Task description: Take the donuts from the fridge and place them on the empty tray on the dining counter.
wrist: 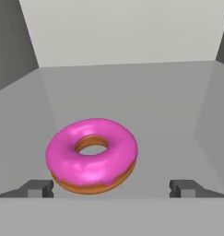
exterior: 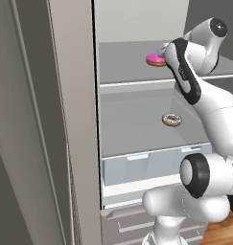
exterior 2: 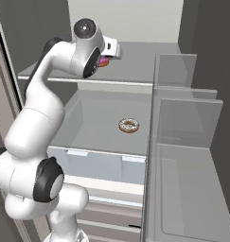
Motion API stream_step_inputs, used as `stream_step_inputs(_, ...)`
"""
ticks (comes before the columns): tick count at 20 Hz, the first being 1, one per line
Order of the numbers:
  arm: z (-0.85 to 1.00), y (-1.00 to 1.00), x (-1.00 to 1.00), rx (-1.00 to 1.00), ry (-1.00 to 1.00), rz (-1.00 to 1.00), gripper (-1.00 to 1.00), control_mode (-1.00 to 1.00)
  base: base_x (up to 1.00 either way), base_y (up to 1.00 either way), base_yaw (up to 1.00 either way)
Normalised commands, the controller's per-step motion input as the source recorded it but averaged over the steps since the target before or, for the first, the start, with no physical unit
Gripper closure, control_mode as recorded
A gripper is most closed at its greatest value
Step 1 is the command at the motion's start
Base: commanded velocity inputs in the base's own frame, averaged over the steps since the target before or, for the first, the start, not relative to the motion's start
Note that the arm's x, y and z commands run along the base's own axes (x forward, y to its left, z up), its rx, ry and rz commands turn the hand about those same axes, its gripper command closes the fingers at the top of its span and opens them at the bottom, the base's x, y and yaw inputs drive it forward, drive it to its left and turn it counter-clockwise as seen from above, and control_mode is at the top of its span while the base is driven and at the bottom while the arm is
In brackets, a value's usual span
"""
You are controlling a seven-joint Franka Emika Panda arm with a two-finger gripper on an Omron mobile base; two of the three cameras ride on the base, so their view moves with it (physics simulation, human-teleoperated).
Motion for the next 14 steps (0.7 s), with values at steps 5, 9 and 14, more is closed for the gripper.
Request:
stream_step_inputs(5,0.00,-0.01,0.28,0.04,0.06,0.02,-1.00,-1.00,0.00,0.00,0.00)
stream_step_inputs(9,0.00,0.00,0.17,0.08,0.12,0.00,-1.00,-1.00,0.00,0.00,0.00)
stream_step_inputs(14,0.00,0.00,0.13,0.01,0.03,0.00,-1.00,-1.00,0.00,0.00,0.00)
